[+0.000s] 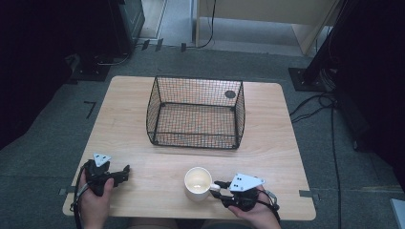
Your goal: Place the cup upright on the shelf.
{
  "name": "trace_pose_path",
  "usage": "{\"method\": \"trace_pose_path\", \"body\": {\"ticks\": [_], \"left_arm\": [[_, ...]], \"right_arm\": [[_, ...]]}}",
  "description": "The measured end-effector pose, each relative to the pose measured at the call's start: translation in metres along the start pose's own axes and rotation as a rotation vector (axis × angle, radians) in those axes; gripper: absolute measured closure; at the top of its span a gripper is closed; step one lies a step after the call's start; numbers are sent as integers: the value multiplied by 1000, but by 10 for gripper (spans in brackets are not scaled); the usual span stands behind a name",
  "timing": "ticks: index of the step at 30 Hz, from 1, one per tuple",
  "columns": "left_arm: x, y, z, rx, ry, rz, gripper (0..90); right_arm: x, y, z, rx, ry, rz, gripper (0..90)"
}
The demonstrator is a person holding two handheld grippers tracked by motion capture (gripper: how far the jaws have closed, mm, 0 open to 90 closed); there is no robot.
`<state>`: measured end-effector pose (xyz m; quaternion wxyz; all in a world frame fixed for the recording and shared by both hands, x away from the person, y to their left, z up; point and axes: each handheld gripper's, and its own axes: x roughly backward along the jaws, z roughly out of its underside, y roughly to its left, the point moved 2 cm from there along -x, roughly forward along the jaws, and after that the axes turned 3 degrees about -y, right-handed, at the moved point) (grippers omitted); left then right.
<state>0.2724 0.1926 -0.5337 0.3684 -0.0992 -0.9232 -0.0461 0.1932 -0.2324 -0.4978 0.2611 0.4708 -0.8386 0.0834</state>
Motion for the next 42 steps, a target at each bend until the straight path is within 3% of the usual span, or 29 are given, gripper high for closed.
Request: {"method": "trace_pose_path", "body": {"ticks": [4,8,12,22,42], "left_arm": [[0,0,0,1,0,0,8],[0,0,0,1,0,0,8],[0,0,0,0,0,0,8],[0,0,0,0,0,0,8],[0,0,0,0,0,0,7]], "right_arm": [[-8,2,-4,-1,8,5,764],[-13,4,-8,5,5,9,798],[-15,5,-13,12,-28,34,804],[-13,3,-24,16,-34,78,805],[9,-10,-67,10,-97,99,805]]}}
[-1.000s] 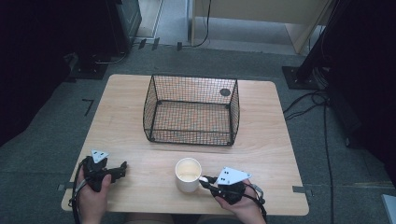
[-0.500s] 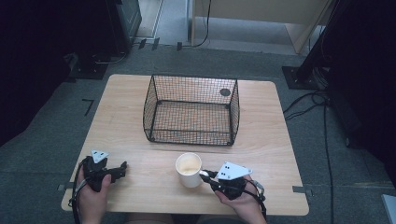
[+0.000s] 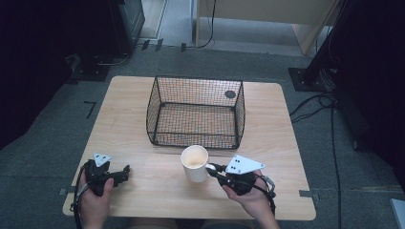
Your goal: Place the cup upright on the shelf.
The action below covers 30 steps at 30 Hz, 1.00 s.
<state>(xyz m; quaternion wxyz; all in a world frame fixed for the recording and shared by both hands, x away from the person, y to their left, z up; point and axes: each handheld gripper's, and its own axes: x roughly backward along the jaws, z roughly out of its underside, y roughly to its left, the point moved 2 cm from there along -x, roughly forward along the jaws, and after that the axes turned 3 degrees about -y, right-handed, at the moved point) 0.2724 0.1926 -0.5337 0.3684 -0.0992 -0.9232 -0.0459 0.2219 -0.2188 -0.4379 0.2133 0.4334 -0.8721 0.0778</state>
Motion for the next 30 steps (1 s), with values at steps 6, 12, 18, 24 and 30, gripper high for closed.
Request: {"method": "trace_pose_path", "body": {"ticks": [6,12,18,24,30], "left_arm": [[0,0,0,0,0,0,8],[0,0,0,2,-2,0,8],[-1,-1,0,1,-2,1,7],[-1,0,0,-1,-2,1,8],[0,0,0,0,-1,1,8]], "right_arm": [[2,-5,-16,7,-18,6,805],[3,-10,-32,16,-32,6,805],[3,-16,-52,24,-62,12,805],[1,-24,-70,26,-75,22,805],[-2,-34,-83,31,-84,48,805]]}}
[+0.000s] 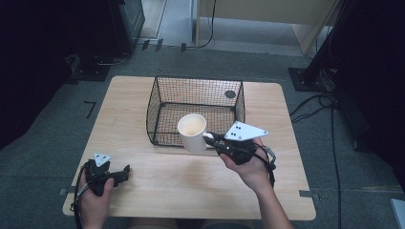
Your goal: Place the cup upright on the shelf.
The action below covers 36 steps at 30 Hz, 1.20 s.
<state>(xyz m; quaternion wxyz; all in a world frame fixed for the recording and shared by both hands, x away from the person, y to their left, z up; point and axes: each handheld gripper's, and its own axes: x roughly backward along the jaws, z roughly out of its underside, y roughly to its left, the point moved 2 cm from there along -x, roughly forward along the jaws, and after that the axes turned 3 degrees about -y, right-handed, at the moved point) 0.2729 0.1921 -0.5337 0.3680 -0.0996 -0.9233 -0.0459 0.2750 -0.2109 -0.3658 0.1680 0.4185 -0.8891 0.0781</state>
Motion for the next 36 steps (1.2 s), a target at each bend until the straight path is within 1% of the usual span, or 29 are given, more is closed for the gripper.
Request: {"method": "trace_pose_path", "body": {"ticks": [2,6,7,11,21,25,30,34,36], "left_arm": [[0,0,0,2,0,0,8],[0,0,0,0,0,0,8],[0,0,0,0,0,0,8],[0,0,0,0,0,0,8],[0,0,0,0,0,0,8],[0,0,0,-1,0,0,8],[0,0,0,-1,-1,0,8],[0,0,0,-4,1,1,8],[0,0,0,-1,1,2,8]], "right_arm": [[-2,-5,-3,-2,-8,6,805],[-5,-14,-9,-22,-30,9,805],[-7,-17,-10,-19,-33,12,805],[-12,-25,-16,-17,-40,23,805],[-29,-45,-24,-32,-55,47,805],[-37,-54,-25,-40,-52,52,805],[-51,-65,-25,-37,-41,58,805],[-64,-75,-23,-39,-30,48,804],[-71,-79,-22,-29,-22,45,805]]}}
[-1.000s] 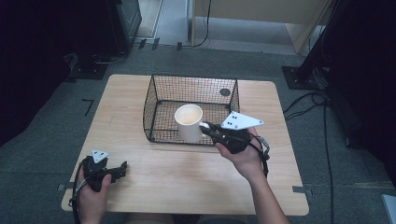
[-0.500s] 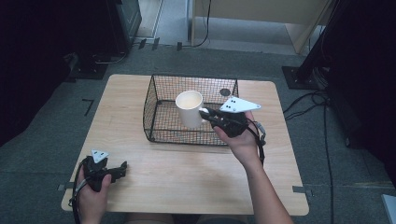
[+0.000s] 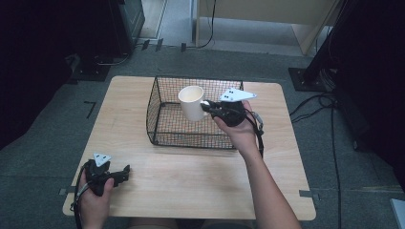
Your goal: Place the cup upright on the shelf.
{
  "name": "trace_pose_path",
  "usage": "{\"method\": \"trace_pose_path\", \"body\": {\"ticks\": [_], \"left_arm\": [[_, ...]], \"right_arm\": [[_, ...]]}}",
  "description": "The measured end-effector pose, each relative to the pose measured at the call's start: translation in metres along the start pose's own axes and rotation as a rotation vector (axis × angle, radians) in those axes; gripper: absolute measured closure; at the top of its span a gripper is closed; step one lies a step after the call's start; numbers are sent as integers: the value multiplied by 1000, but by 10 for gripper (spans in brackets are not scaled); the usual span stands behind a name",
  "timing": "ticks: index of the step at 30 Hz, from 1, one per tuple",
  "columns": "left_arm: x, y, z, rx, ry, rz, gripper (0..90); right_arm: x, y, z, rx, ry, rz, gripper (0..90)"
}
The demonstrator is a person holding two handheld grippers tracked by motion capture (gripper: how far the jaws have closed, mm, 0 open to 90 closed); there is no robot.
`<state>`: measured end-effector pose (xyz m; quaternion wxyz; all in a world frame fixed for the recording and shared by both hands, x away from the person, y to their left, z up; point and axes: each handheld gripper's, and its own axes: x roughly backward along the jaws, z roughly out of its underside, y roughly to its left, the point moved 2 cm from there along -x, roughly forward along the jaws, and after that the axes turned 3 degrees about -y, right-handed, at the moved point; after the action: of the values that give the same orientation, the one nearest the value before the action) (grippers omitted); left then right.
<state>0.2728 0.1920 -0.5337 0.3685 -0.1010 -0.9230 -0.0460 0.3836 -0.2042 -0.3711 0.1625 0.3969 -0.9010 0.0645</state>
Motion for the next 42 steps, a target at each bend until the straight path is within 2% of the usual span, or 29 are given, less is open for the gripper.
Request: {"method": "trace_pose_path", "body": {"ticks": [12,16,19,26,29,31,35,42], "left_arm": [[0,0,0,-1,0,0,8],[0,0,0,0,-1,0,8],[0,0,0,0,0,0,8],[0,0,0,0,0,0,8],[0,0,0,0,0,0,8],[0,0,0,0,-1,0,8],[0,0,0,0,-1,0,8],[0,0,0,0,-1,0,8]], "right_arm": [[-35,-28,8,-34,-18,-45,804],[-47,-31,10,-20,-29,-79,805],[-55,-33,13,-23,-31,-86,804],[-72,-36,22,-28,3,-101,804],[-79,-37,26,7,12,-99,804],[-83,-37,28,1,17,-104,804],[-90,-36,34,30,31,-102,803],[-99,-37,44,41,89,-94,803]]}}
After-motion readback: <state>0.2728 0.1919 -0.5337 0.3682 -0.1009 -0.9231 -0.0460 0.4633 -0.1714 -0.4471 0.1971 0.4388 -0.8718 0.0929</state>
